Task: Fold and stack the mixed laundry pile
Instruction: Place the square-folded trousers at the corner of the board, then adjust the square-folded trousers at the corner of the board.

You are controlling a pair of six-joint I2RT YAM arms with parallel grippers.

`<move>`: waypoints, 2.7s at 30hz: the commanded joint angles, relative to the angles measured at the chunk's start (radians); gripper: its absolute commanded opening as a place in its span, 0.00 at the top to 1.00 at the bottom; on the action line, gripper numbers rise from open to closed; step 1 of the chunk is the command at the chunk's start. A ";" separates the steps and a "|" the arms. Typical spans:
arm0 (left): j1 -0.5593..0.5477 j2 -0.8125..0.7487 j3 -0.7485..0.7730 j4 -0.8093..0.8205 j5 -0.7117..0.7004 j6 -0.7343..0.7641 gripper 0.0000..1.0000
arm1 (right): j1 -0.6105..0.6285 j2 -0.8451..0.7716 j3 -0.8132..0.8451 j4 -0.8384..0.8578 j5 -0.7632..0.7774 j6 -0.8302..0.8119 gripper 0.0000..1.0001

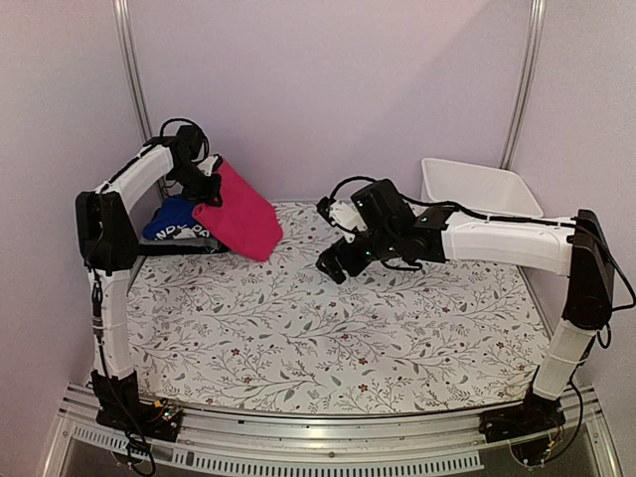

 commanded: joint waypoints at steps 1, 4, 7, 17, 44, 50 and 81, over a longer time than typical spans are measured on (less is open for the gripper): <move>0.015 -0.001 0.122 0.091 0.154 0.048 1.00 | -0.014 0.001 0.052 -0.036 -0.010 -0.004 0.01; 0.018 -0.023 0.135 0.122 0.238 0.054 1.00 | -0.016 0.015 0.068 -0.045 -0.014 -0.017 0.01; 0.019 -0.053 0.134 0.124 0.256 0.052 1.00 | -0.016 0.025 0.077 -0.051 -0.013 -0.034 0.01; 0.024 -0.189 0.066 0.138 0.255 0.119 1.00 | -0.019 0.033 0.077 -0.051 -0.031 -0.040 0.01; 0.357 -0.033 0.003 0.188 0.441 0.343 1.00 | -0.019 0.024 0.068 -0.070 -0.036 -0.041 0.01; 0.393 0.070 0.010 0.187 0.314 0.331 0.97 | -0.019 0.022 0.067 -0.092 -0.042 -0.047 0.01; 0.327 -0.250 -0.168 0.359 0.062 -0.059 0.00 | -0.092 -0.014 0.018 -0.033 -0.073 -0.005 0.01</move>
